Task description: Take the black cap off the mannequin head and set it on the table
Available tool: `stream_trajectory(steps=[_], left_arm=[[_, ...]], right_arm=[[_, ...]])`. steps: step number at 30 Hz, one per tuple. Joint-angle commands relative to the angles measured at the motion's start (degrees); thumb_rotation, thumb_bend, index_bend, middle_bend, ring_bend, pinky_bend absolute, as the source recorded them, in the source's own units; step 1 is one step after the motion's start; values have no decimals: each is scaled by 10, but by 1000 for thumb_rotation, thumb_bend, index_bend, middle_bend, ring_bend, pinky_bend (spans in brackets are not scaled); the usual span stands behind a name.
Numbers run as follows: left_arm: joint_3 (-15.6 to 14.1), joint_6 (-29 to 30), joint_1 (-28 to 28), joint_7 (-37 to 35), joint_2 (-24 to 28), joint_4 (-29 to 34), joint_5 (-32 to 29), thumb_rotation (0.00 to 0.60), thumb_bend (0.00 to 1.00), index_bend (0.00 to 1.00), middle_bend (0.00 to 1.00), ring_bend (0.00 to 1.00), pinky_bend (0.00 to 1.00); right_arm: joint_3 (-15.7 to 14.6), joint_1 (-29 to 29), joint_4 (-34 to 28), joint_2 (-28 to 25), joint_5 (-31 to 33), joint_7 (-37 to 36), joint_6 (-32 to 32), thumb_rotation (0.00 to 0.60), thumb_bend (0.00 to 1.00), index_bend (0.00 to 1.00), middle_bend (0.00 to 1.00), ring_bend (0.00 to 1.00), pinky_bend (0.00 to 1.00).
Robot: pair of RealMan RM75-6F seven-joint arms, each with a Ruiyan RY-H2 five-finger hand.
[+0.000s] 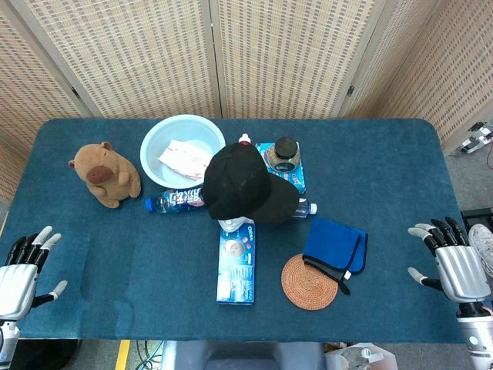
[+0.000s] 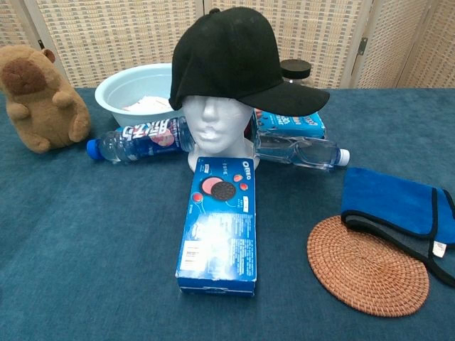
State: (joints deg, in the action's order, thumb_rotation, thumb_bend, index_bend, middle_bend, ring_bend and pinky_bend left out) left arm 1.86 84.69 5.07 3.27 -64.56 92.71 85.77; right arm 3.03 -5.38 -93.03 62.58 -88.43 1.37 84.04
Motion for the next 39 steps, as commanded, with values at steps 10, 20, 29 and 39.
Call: stream_trajectory(steps=[10,20,29,39], left_arm=[[-2,-6,3,5,1,3,1,600,191,149,42,11,0],[-4,-2,-1,5,3,6,-1,600,192,150,42,11,0],[-6,0,-2,4,4,6,4,600,192,150,42,11,0],[-6,1,-4,5,5,8,3,600,191,154,42,11,0]], right_arm=[[35,-56,5,40,-17,58,-23,600,0,304,272,135,97],[80,-131,13,115,9,130,-74,600,0,367,289,135,97],[109,-205,75,192,26,123,-122,600,0,427,317,154,134],[132,-268,164,278,37,103,-136,600,0,468,332,171,134]])
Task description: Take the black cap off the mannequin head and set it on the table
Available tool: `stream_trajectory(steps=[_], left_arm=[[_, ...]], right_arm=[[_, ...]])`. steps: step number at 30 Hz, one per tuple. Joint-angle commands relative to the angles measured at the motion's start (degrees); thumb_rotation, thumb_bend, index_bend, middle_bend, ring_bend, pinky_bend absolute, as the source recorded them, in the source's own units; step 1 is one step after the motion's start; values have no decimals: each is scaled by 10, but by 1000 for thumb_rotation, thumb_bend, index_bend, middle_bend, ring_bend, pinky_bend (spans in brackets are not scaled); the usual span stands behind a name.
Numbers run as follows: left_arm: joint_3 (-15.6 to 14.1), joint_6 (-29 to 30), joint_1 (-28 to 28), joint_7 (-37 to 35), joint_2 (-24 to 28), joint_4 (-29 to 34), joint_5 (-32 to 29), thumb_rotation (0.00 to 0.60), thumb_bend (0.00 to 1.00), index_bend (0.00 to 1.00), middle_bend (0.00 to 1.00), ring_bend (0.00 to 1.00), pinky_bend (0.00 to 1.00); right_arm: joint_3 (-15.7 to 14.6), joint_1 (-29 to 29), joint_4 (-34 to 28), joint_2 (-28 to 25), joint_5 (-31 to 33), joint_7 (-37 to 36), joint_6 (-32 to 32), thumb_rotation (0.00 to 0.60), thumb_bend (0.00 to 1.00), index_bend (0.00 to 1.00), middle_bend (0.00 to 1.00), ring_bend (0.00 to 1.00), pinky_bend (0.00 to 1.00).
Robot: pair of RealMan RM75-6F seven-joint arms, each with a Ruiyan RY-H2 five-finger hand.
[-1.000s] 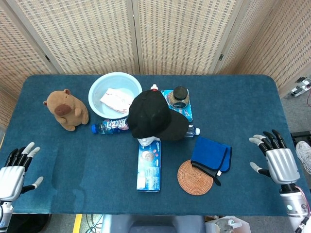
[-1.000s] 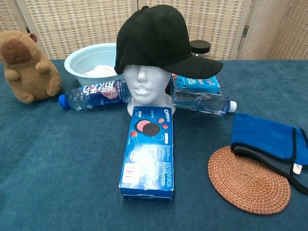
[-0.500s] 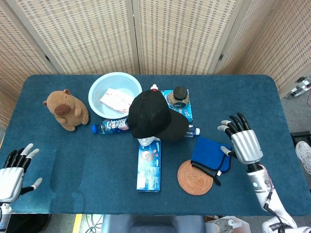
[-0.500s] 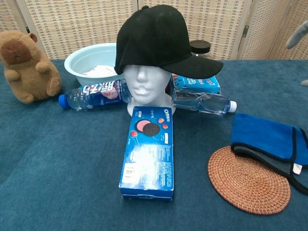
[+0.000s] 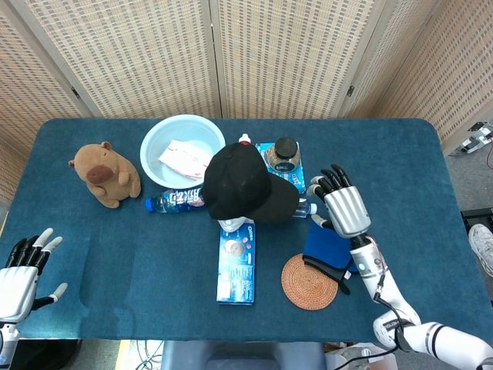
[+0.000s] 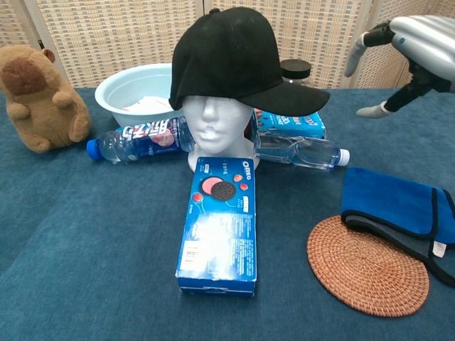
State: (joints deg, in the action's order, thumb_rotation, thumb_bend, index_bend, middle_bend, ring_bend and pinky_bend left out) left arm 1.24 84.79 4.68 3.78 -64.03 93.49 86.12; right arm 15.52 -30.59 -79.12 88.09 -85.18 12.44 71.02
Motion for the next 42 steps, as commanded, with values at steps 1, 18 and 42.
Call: stream_trajectory(steps=[1,18,42], left_arm=[[0,0,0,0,0,0,0,600,190,159,42,11,0],[2,-2,0,-3,2,-4,-4,600,191,179,42,11,0],[0,-1,-2,-12,3,-8,-2,600,192,179,42,11,0]], right_arm=[[8,-21,32,29,6,-8,-7,600,0,468,332,171,134],[4,-68,134,102,-3,-60,14,600,189,542,374,215,144],[10,-83,205,149,-16,-131,97,600,485,736,493,321,179]])
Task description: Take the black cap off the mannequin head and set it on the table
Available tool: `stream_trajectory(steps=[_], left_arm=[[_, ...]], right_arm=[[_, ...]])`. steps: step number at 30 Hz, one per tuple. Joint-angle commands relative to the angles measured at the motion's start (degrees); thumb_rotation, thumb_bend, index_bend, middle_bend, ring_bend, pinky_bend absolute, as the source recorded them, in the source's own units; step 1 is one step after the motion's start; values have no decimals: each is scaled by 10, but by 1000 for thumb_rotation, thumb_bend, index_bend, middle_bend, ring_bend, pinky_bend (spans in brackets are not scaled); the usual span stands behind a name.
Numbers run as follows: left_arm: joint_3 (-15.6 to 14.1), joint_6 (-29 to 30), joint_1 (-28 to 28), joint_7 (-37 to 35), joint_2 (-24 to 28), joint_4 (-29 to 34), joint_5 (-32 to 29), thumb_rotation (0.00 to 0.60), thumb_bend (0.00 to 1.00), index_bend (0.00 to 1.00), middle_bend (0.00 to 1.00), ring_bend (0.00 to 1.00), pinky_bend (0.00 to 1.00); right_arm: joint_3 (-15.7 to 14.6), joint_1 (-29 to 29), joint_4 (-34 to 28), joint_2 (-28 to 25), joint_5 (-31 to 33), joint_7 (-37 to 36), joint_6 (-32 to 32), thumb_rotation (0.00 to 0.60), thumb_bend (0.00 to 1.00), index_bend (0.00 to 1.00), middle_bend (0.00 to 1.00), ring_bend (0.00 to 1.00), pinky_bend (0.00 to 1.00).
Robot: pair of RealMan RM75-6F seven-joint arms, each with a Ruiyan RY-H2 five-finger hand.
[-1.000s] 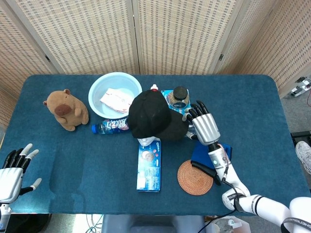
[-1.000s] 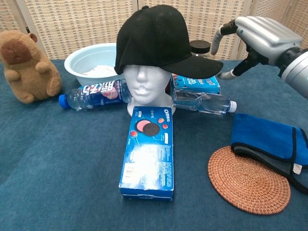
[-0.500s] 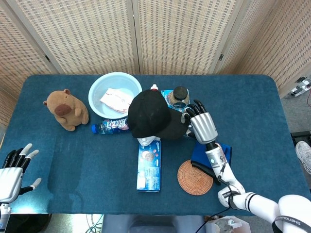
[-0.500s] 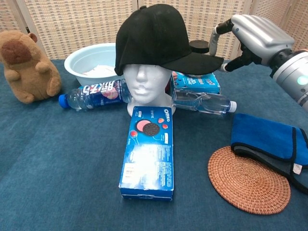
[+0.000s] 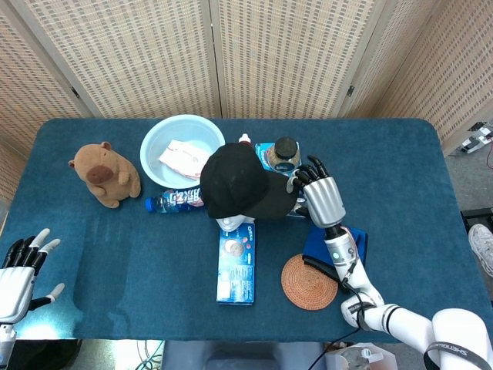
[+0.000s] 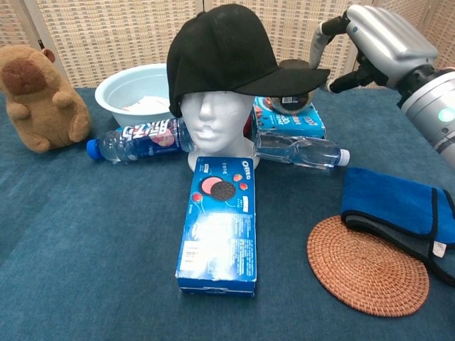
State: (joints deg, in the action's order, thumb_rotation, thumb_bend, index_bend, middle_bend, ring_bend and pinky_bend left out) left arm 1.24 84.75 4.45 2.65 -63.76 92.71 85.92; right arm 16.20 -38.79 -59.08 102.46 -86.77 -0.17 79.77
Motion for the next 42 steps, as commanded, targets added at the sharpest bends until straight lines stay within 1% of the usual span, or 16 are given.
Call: stream_trajectory(steps=[1,12,23,32,42], left_arm=[[0,0,0,0,0,-1,0,600,191,179,42,11,0],[0,-4,1,-3,-1,-4,-1,600,190,179,42,11,0],[-1,-2,-1,-6,-1,-6,-1,600,191,179,42,11,0],[0,-4,1,-7,0,-7,-1,600,191,179,42,11,0],[0,-3,0,-9,1,-7,-2,600,191,179,42,11,0]], right_arm=[[6,-2,8,8,0,-7,14,600,485,741,498,325,179],[26,-18,44,40,5,-26,47,600,485,745,508,328,179],[54,-45,82,70,18,-35,73,600,485,746,514,328,179],[69,-59,104,81,29,-42,85,600,484,750,515,328,179],[92,-84,116,87,45,-40,92,600,485,750,517,328,179]])
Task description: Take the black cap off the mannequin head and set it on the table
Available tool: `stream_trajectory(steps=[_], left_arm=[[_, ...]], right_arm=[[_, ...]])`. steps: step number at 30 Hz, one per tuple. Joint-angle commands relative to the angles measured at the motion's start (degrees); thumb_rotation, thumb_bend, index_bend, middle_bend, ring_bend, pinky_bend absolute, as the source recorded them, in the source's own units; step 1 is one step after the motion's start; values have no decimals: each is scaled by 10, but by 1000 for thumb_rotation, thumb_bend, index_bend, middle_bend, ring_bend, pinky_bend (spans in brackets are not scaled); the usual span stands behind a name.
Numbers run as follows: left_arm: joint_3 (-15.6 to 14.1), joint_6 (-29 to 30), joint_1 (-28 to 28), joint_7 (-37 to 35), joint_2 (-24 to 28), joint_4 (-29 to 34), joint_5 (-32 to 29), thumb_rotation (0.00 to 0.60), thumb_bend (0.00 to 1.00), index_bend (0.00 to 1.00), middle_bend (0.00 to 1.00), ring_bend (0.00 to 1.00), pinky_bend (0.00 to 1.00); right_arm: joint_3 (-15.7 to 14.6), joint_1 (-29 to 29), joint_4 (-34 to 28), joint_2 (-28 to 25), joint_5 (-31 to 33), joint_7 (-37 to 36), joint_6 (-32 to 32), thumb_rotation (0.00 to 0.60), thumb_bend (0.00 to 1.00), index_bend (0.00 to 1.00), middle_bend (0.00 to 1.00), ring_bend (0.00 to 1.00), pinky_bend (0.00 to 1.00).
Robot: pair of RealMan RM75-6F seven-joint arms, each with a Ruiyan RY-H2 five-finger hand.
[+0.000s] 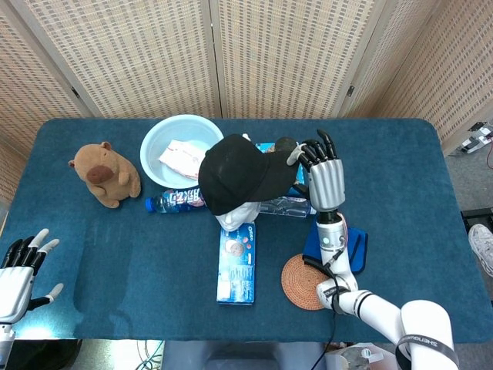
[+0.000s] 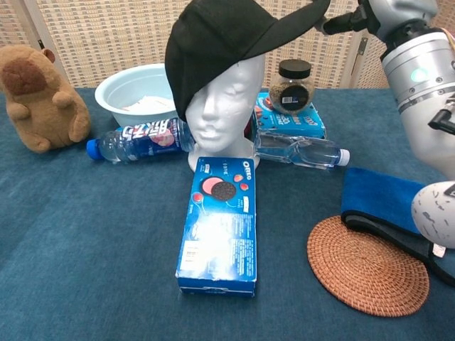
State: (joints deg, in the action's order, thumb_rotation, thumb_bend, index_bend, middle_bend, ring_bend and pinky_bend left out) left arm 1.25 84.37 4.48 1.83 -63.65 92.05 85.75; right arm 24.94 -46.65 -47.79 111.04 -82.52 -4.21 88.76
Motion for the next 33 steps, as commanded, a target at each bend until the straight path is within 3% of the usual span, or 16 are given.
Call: stream_trajectory(steps=[1,16,33], left_arm=[[0,1,-1,-1,0,0,-1,600,191,179,42,11,0],[-1,4,-4,-13,2,-9,-1,600,191,179,42,11,0],[-2,2,-1,-21,-1,-16,8,600,190,179,42,10,0]], right_arm=[[7,-8,4,2,4,1,3,600,485,750,517,328,179],[22,-24,0,-21,1,1,48,600,485,752,519,328,179],[-10,90,-140,-174,-21,66,129,600,485,752,519,328,179]])
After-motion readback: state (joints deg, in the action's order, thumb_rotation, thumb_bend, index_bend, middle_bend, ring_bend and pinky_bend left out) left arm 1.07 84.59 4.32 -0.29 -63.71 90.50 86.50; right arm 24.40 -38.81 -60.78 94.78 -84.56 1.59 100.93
